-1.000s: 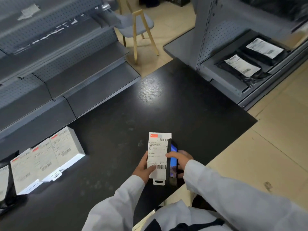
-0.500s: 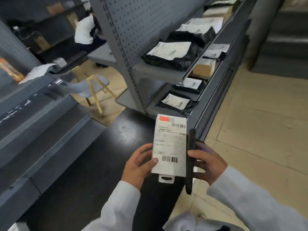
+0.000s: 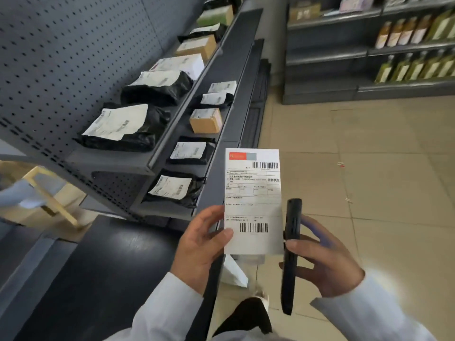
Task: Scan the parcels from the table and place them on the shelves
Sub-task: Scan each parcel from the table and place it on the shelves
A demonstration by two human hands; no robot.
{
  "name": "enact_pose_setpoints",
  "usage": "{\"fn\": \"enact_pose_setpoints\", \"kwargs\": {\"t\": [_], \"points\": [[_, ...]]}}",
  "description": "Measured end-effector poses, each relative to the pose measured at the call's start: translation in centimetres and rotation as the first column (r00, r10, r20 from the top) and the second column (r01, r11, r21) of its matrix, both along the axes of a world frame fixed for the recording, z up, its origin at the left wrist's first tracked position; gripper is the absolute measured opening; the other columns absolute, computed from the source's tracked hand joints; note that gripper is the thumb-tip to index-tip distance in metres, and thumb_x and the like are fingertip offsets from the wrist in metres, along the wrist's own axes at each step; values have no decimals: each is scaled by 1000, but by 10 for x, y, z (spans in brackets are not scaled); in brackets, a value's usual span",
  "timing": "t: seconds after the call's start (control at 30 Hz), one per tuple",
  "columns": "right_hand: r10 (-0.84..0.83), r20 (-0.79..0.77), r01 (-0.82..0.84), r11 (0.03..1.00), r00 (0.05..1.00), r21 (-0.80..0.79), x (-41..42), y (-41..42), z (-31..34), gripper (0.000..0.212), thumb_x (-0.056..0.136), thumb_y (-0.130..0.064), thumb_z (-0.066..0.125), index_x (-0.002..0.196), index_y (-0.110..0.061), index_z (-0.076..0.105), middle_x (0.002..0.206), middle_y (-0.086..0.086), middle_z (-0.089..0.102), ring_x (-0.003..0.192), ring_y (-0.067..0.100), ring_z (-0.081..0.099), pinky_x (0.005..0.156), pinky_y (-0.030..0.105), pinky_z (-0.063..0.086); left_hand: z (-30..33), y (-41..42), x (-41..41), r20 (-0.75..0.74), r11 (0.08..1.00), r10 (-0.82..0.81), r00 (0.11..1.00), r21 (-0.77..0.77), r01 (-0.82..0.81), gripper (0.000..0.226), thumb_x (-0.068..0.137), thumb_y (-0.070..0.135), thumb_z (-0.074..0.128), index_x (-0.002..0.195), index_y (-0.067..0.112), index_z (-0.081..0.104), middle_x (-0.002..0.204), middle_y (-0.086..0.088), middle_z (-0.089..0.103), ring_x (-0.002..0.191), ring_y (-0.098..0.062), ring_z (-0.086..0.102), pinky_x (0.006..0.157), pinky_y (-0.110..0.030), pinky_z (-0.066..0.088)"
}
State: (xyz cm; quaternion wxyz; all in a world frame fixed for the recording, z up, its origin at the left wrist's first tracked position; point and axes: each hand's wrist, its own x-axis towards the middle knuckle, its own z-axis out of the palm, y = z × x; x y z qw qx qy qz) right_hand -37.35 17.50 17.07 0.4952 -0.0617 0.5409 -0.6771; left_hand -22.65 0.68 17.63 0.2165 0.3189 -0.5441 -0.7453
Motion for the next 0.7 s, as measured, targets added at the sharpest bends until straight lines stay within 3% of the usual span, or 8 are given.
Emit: {"fn": "enact_pose_setpoints", "kwargs": {"t": [0.13,0.3,0.43,0.5,0.63,0.7], "points": [[-64,47,62,997,997,49,-40,-4,-9,101,23,-33,95,119,-31,68,102,11,77,93,34,72,83,51,56,-13,-15,-57,45,999,-30,999,38,29,49,73,3,72,120,12,62,121,0,70,106,-21,70,77,-31,60],[-129,32,127,989,991,78,-115,-41,-2,84,36,-33,85,118,-23,69,100,11,76,82,25,75,73,45,59,-29,-59,-141,34,990,-78,996,122,73,51,75,4,73,123,12,60,124,-4,68,109,-26,68,87,-39,59],[-133,-20,134,985,991,112,-179,-96,19,84,38,-35,85,120,-26,69,99,8,76,83,24,75,84,54,57,-25,-117,-212,-23,984,-89,996,154,91,51,74,9,72,123,15,60,127,-5,67,111,-28,67,88,-40,54],[-119,-53,125,985,991,121,-212,-120,32,85,38,-34,85,121,-25,69,98,9,76,81,22,75,83,52,58,-20,-144,-244,-63,976,-121,991,173,130,52,74,11,73,124,16,60,128,-8,66,110,-33,63,88,-46,46],[-89,-114,101,989,989,111,-273,-150,53,85,39,-32,85,121,-23,68,102,12,76,83,21,75,72,42,59,-16,-184,-306,-130,945,-214,968,222,239,61,76,9,73,134,13,54,135,-12,61,119,-35,61,92,-47,53],[-116,-120,129,986,986,101,-302,-155,54,81,41,-30,84,121,-22,69,102,14,76,84,23,74,74,44,59,-15,-196,-340,-131,924,-289,948,221,313,72,71,14,76,138,12,51,137,-13,59,121,-36,60,93,-48,53]]}}
